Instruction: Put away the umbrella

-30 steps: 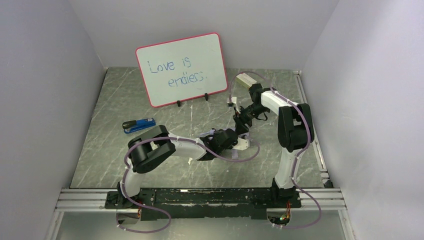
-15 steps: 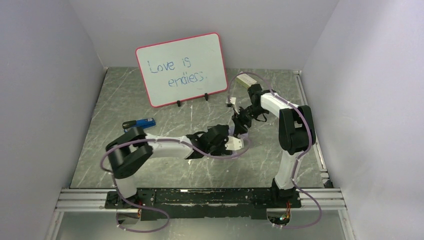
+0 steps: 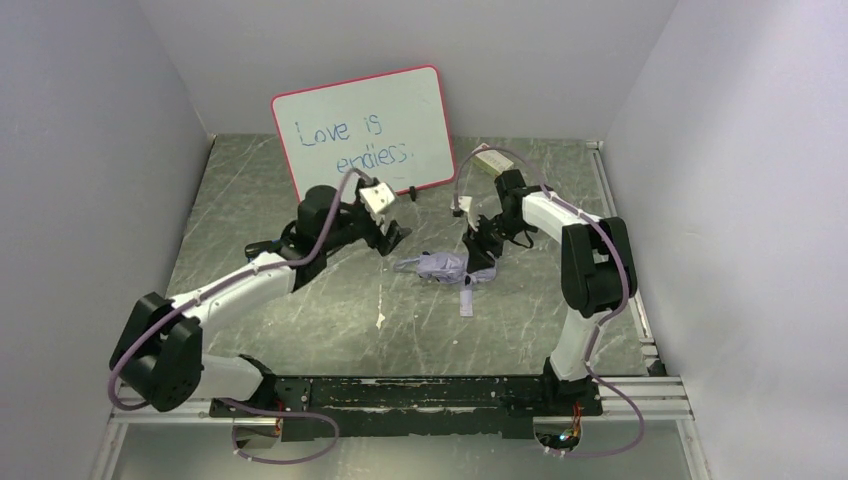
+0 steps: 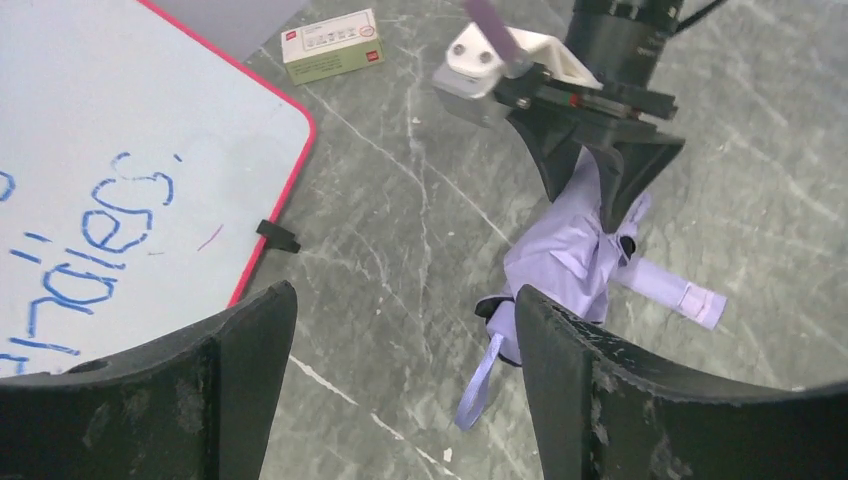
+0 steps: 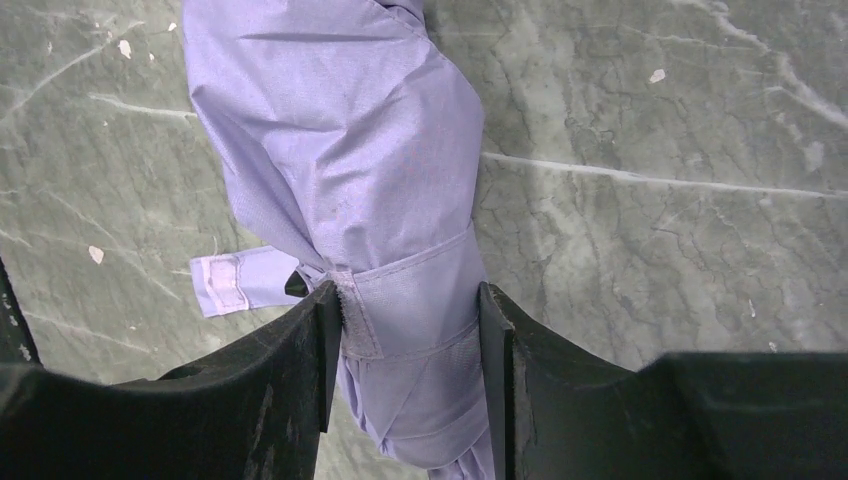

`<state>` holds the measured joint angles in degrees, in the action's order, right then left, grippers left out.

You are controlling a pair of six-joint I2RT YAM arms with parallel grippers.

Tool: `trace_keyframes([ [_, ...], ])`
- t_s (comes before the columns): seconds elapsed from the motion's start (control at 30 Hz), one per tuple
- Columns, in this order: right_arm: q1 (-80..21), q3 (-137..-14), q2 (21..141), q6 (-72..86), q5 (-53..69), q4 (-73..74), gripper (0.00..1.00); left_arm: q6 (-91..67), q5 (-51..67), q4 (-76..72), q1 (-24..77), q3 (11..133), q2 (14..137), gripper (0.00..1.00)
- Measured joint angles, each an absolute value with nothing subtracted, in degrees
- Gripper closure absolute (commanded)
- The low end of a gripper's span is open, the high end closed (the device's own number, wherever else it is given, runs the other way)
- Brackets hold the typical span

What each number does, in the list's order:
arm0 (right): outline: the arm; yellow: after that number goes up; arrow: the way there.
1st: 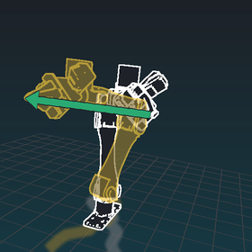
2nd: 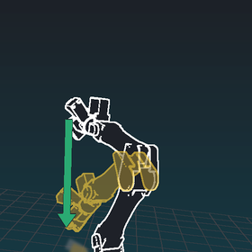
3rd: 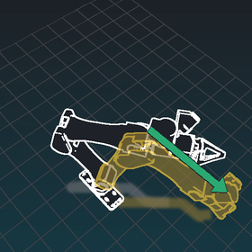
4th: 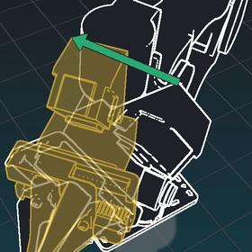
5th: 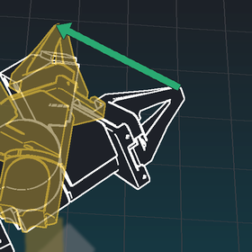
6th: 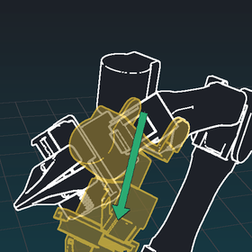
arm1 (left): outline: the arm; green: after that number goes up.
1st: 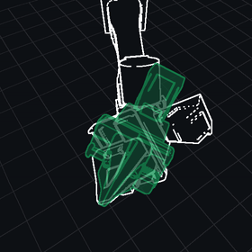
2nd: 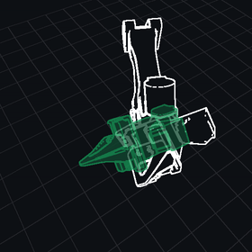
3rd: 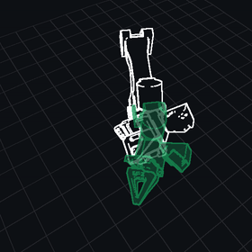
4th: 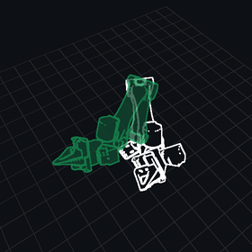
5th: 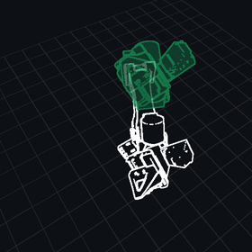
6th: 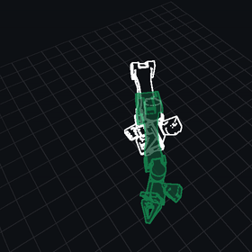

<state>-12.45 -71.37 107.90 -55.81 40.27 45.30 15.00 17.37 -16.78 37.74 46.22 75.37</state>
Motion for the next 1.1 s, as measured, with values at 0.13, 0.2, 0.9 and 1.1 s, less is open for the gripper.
trace_keyframes([
  [0.13,-13.04,-69.97,106.63,-55.44,38.98,43.59,0.78,8.01,27.99,-18.81,30.98,49.06,80.99,0.21],
  [0.2,-13.28,-69.19,106.0,-55.27,38.5,42.68,0.79,5.48,33.17,-19.05,29.45,52.51,86.08,0.22],
  [0.9,-18.83,-54.87,94.59,-54.85,24.77,22.35,0.8,16.29,53.89,11.38,29.21,83.57,121.05,0.03],
  [1.1,-19.25,-52.97,93.97,-55.94,21.91,16.8,0.81,18.96,53.93,15.66,33.76,88.27,124.49,0.03],
])
